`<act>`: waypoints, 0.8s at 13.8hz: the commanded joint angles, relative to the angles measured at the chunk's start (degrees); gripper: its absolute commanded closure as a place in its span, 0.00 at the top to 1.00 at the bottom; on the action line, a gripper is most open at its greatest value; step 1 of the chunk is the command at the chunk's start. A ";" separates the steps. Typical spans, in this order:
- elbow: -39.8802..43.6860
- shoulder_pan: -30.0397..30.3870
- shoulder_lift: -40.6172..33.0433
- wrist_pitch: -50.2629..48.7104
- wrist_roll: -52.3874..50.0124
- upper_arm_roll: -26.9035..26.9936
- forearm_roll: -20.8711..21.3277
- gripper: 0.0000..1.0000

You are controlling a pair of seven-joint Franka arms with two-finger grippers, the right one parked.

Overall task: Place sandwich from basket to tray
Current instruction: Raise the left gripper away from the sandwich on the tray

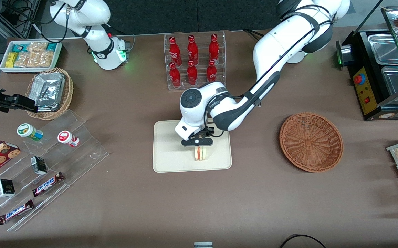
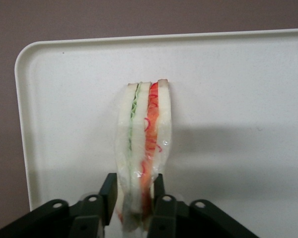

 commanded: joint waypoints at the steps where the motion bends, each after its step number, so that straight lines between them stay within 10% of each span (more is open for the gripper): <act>1: 1.31 0.01 -0.80 -2.24 -0.85 -0.36 -0.33 0.99; 11: 1.40 16.24 -27.59 -26.31 0.46 -0.54 -15.17 0.99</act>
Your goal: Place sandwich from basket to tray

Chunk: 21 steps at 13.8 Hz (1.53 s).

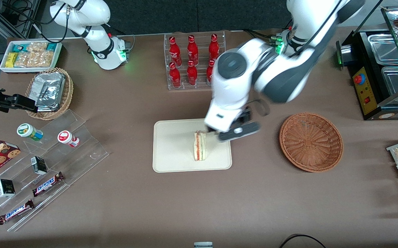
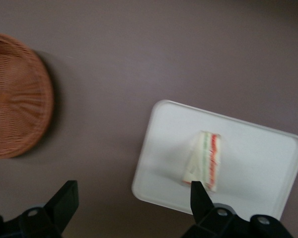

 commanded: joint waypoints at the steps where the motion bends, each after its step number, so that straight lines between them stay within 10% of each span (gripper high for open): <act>1: -3.09 6.63 -5.81 -3.62 0.89 -0.23 -3.32 0.99; 7: -3.53 15.44 -10.21 -9.16 14.66 0.81 -4.20 0.99; 13: -7.04 14.13 -19.43 -11.89 42.42 21.53 -16.32 0.99; 21: -22.49 12.55 -34.81 -11.72 58.37 31.67 -20.38 0.99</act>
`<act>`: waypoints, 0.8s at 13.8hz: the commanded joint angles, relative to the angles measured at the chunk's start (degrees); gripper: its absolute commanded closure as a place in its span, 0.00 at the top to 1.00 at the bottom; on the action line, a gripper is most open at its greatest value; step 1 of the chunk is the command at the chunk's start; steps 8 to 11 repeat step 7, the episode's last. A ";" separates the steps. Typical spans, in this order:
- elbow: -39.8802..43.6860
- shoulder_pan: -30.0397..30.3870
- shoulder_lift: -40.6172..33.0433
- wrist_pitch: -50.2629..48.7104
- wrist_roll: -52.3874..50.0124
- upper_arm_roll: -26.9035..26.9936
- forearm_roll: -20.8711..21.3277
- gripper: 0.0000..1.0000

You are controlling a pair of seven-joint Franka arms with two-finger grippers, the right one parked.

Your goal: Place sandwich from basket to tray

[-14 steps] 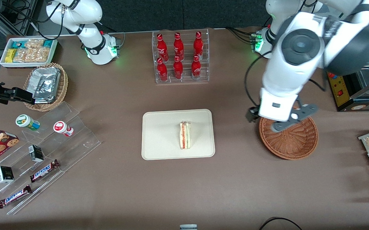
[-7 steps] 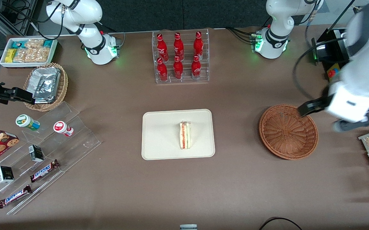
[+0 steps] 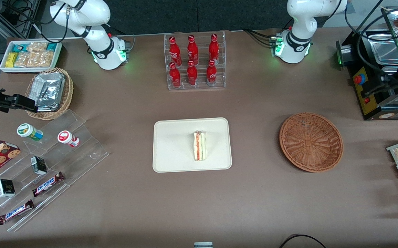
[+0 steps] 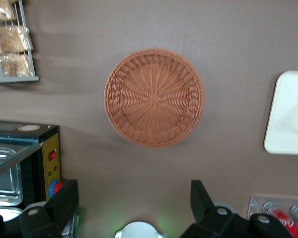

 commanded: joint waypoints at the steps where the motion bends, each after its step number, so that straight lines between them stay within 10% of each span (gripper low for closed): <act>1: -9.98 -1.40 -8.26 2.55 1.00 0.96 -0.65 0.99; 11: -8.51 -1.49 -7.22 2.39 0.91 0.61 -2.49 0.99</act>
